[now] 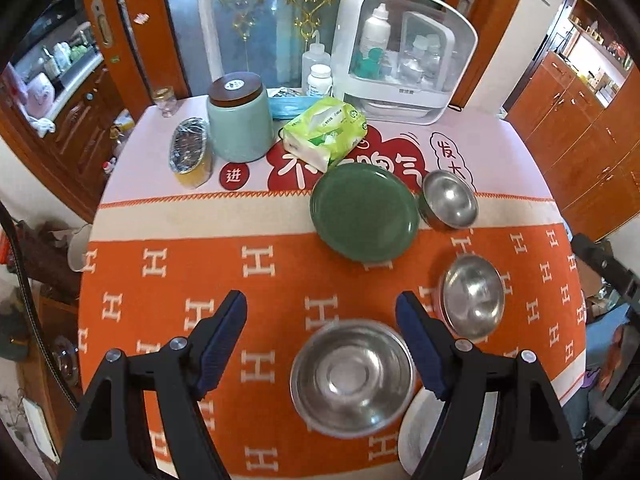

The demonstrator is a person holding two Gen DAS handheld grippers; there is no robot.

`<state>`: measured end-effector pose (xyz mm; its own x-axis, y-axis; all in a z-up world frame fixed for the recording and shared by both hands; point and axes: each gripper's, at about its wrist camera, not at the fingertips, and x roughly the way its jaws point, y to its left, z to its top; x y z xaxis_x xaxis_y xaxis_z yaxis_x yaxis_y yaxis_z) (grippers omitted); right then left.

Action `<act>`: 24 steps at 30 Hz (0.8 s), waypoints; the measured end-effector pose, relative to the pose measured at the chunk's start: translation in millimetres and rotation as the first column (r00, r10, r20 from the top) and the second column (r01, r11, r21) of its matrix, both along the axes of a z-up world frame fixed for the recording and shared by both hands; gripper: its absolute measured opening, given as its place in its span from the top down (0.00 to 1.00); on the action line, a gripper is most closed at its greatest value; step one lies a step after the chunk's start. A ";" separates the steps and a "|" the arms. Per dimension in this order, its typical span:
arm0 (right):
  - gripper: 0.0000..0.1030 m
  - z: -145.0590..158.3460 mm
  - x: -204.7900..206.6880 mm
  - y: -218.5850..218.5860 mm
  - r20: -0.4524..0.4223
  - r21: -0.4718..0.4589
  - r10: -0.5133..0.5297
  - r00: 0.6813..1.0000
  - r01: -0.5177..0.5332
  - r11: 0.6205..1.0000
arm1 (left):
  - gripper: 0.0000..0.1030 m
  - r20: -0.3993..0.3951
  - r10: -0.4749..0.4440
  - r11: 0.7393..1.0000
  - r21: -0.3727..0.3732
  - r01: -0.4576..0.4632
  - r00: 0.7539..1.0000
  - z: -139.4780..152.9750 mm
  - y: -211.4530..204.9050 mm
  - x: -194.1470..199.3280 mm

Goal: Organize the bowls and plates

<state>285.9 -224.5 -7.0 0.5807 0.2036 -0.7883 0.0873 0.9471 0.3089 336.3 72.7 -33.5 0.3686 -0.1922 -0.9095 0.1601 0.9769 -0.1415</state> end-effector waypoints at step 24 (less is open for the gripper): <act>0.31 -135.6 95.6 40.8 -0.179 0.096 -0.130 0.975 0.149 0.984 | 0.27 -0.099 -0.111 0.952 -0.295 0.078 0.989 -160.3 9.1 122.6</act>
<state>381.5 -183.7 -142.7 0.4672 0.2195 -0.8565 0.2769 0.8836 0.3775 458.9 81.8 -193.7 0.2340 -0.4823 -0.8441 0.2162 0.8723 -0.4385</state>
